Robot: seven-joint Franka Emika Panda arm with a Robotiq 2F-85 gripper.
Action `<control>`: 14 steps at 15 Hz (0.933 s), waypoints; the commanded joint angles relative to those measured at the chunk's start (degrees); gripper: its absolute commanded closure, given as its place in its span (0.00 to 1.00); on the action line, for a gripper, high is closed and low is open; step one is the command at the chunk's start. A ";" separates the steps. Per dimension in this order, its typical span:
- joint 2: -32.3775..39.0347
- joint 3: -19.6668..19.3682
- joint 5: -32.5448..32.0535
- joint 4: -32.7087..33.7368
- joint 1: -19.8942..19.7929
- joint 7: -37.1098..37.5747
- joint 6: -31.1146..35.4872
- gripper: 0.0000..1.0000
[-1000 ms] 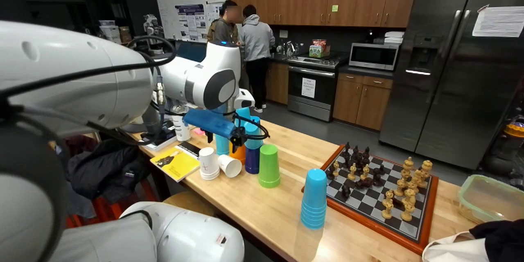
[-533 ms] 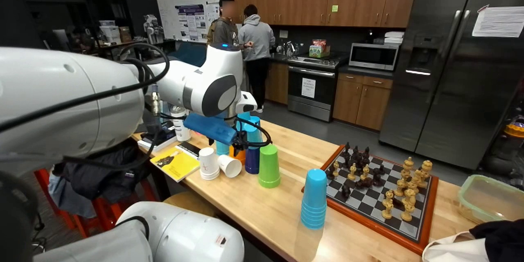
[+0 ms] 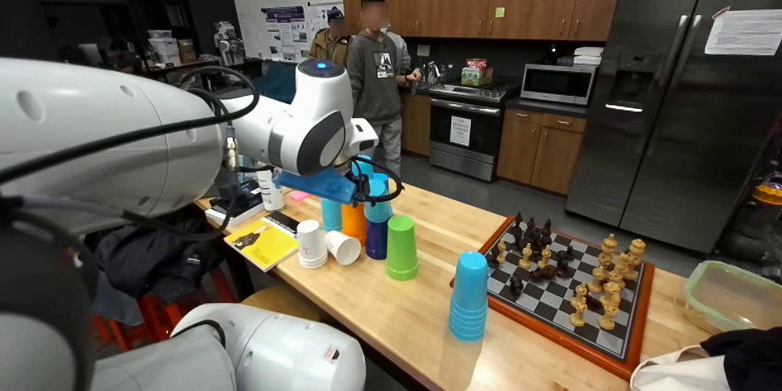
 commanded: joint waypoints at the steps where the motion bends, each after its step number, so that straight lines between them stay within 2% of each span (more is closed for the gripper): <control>1: 4.10 0.53 0.19 0.05 2.20 -1.34 7.44 0.00; 8: 7.59 1.29 -0.95 0.05 3.55 0.24 16.04 0.00; 14: 3.17 0.89 -0.78 0.51 4.75 1.86 11.72 0.00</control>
